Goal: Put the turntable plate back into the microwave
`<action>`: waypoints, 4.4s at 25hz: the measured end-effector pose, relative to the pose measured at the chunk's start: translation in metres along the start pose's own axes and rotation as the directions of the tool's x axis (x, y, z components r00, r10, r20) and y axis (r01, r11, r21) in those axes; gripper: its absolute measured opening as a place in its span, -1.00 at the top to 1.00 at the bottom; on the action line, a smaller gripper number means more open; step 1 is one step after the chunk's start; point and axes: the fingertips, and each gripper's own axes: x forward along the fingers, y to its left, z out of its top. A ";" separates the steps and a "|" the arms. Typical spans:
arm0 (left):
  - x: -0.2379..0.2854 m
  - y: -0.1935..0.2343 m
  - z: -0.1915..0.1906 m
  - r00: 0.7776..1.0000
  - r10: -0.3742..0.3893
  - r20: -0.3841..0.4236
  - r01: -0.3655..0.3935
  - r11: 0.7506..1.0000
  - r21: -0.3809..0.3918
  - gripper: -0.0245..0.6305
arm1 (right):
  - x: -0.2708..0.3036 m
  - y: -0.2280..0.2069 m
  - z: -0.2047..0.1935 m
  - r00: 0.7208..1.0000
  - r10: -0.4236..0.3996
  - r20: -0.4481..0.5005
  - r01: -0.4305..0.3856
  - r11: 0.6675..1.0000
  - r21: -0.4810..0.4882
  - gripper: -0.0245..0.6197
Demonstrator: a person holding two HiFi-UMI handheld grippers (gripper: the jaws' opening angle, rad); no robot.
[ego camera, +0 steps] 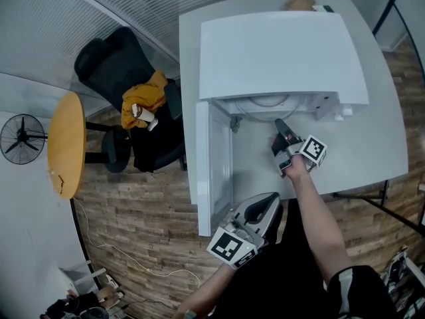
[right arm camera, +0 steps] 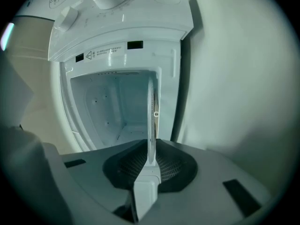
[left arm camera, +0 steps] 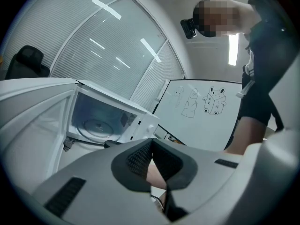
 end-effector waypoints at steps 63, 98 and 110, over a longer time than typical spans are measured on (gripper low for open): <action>0.004 -0.039 0.012 0.997 -0.030 0.071 0.025 0.996 0.081 0.93 | -0.131 0.125 -0.015 0.995 0.024 -0.096 -0.056 0.935 -0.350 0.88; -0.020 -0.097 0.030 0.978 0.130 0.164 -0.154 0.977 0.146 0.93 | -0.269 0.265 -0.071 0.916 -0.065 -0.396 -0.370 0.249 -0.895 0.89; -0.021 -0.095 0.020 0.982 0.132 0.137 -0.151 0.978 0.145 0.93 | -0.272 0.258 -0.080 0.913 -0.077 -0.400 -0.373 0.233 -0.898 0.90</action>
